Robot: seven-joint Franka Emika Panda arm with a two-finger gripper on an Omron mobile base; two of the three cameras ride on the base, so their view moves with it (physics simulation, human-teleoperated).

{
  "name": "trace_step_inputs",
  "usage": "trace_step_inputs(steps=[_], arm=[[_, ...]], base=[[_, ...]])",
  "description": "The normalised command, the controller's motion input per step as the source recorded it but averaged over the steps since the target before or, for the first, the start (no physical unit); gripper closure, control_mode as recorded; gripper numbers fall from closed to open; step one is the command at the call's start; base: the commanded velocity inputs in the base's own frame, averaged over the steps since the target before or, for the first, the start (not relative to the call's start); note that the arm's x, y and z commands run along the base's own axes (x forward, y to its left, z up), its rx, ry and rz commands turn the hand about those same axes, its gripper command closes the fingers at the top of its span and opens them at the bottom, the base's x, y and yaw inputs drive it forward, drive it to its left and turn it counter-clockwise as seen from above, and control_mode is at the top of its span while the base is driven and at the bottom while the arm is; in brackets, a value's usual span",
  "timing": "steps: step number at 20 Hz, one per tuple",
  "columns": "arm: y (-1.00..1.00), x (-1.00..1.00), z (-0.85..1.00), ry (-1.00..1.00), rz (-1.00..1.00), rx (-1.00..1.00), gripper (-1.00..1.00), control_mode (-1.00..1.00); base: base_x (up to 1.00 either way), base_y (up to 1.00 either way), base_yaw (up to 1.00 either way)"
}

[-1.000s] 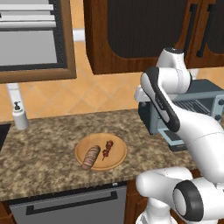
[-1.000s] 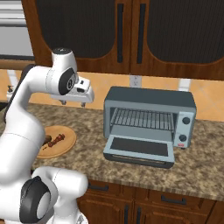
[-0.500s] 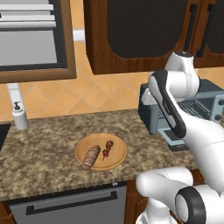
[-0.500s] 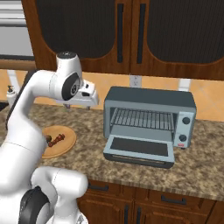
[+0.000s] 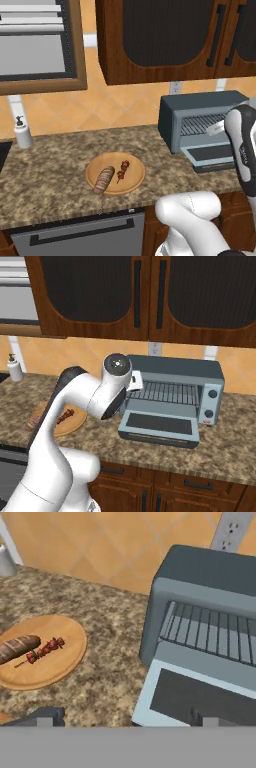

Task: Pick up the kebab skewer and baguette bread, and place them inside the toaster oven. Close the toaster oven door and start by setting the timer.

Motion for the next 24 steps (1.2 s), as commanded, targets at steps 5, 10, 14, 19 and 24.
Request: trace_step_inputs(steps=[5,10,14,19,24], arm=[[-0.27,0.04,-0.16,-0.35,0.17,0.01,-1.0,-1.0],[-0.4,0.05,-0.2,-0.22,0.04,0.0,-1.0,-1.0],[-0.23,0.18,-0.22,-0.15,0.0,0.01,-1.0,-1.0],[-0.38,0.49,-0.2,-0.05,0.0,0.06,-1.0,-1.0],[-0.34,0.62,-0.25,0.0,0.02,0.01,-1.0,-1.0]], base=[[0.0,0.0,0.0],[0.0,0.0,0.0],[0.0,0.0,0.0],[0.0,0.0,0.0],[0.0,0.0,0.0]])
